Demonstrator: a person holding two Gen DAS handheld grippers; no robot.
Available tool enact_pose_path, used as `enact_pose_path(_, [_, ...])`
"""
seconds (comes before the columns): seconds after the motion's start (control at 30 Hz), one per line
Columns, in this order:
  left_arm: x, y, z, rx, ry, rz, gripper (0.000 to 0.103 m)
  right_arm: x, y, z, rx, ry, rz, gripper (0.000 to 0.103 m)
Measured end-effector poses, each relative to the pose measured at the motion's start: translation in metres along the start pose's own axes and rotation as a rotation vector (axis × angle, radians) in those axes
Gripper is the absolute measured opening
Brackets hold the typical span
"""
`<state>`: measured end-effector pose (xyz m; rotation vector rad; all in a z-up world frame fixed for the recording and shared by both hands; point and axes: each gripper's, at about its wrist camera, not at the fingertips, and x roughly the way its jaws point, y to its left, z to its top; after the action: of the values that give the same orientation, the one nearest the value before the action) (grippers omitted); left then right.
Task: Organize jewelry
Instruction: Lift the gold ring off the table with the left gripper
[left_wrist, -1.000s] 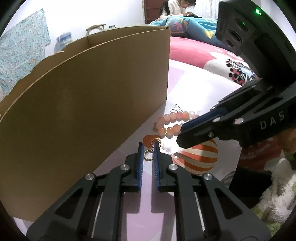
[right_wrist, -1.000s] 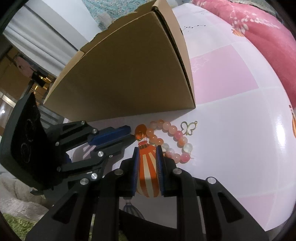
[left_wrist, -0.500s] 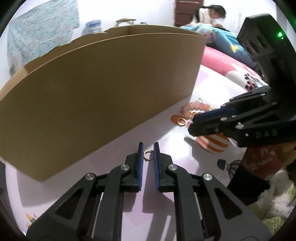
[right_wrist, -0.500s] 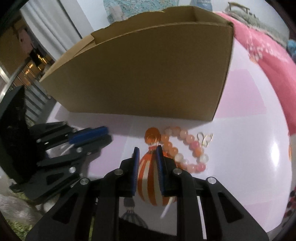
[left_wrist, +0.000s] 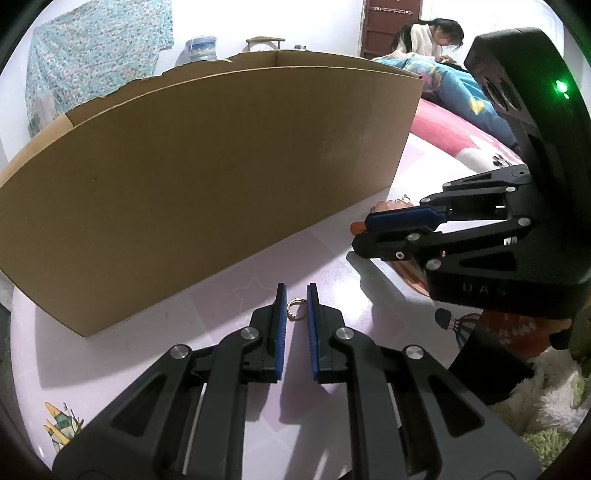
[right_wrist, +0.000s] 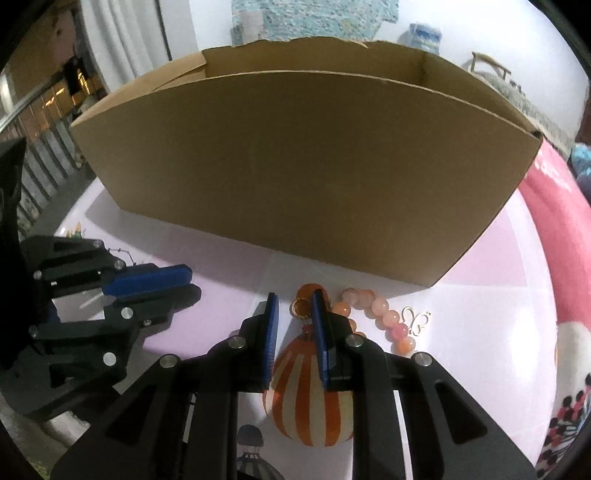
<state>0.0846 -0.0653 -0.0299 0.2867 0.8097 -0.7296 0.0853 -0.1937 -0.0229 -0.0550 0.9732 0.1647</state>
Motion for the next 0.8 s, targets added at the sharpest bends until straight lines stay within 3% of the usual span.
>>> enact_pose_path(0.1, [-0.001,0.0,0.0,0.001,-0.001,0.003,0.01,0.0,0.002,-0.001,0.001,-0.005,0.021,0.011])
enact_pose_path(0.3, [-0.002,0.001,-0.001,0.001,-0.006,0.008,0.01,-0.001,-0.007,-0.003,0.056,-0.017,0.069,0.01])
enact_pose_path(0.33, [-0.002,0.001,-0.001,0.001,-0.007,0.008,0.01,0.0,-0.005,-0.004,0.077,-0.021,0.09,0.003])
enact_pose_path(0.8, [-0.004,0.003,-0.002,-0.008,-0.012,0.007,0.01,-0.017,-0.015,-0.015,0.118,-0.007,0.129,0.005])
